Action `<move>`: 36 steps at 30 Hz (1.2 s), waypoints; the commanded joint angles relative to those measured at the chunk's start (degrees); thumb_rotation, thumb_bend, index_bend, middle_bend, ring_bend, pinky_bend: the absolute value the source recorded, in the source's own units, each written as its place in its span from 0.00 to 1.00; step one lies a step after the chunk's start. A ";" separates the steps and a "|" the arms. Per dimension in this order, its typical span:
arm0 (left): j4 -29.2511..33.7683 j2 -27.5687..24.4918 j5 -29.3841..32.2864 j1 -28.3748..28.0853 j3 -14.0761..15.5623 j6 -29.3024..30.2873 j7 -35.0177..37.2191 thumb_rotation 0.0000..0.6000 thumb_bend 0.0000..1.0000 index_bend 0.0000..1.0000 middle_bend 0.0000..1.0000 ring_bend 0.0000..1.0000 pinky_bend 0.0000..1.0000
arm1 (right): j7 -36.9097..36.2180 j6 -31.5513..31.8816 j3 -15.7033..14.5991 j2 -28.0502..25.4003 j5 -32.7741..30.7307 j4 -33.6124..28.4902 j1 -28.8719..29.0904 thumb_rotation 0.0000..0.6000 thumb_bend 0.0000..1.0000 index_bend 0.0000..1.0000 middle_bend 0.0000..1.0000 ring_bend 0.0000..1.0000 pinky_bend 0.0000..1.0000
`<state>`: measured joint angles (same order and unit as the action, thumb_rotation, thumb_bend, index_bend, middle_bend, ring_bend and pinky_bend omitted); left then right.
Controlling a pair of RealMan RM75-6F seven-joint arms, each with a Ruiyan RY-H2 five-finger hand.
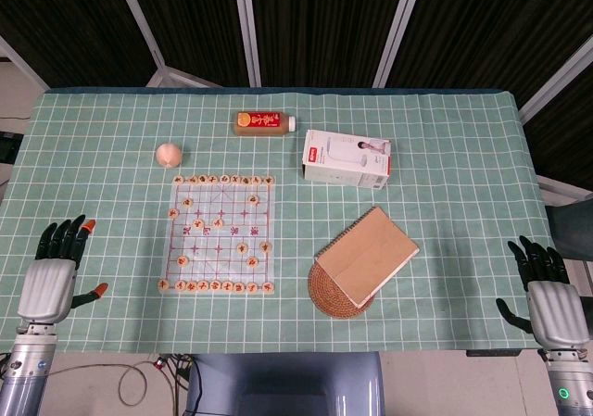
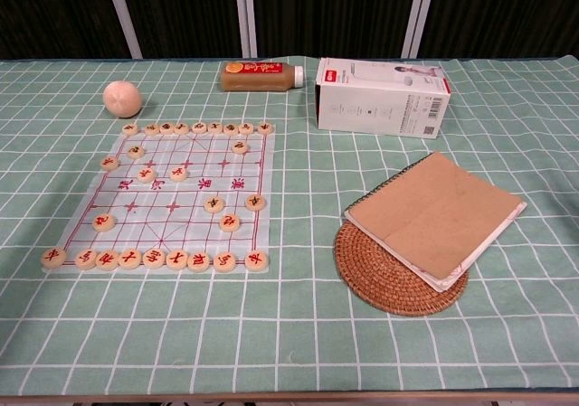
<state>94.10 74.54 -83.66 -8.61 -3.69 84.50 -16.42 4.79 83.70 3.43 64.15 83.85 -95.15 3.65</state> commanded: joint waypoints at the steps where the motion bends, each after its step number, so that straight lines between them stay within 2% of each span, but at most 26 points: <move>1: -0.01 0.02 0.05 -0.01 -0.02 -0.02 -0.08 1.00 0.02 0.00 0.00 0.00 0.00 | -0.05 -0.05 0.02 0.00 -0.05 -0.01 0.02 1.00 0.34 0.00 0.00 0.00 0.00; 36: 0.65 -0.22 0.85 -0.60 -0.41 -0.93 -1.88 1.00 0.02 0.00 0.00 0.00 0.01 | 0.13 -0.07 0.12 -0.07 -0.44 -0.10 -0.08 1.00 0.34 0.00 0.00 0.00 0.00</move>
<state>94.60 74.41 -82.80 -8.92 -4.03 83.93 -17.87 4.94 83.65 3.54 64.09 83.45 -95.23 3.57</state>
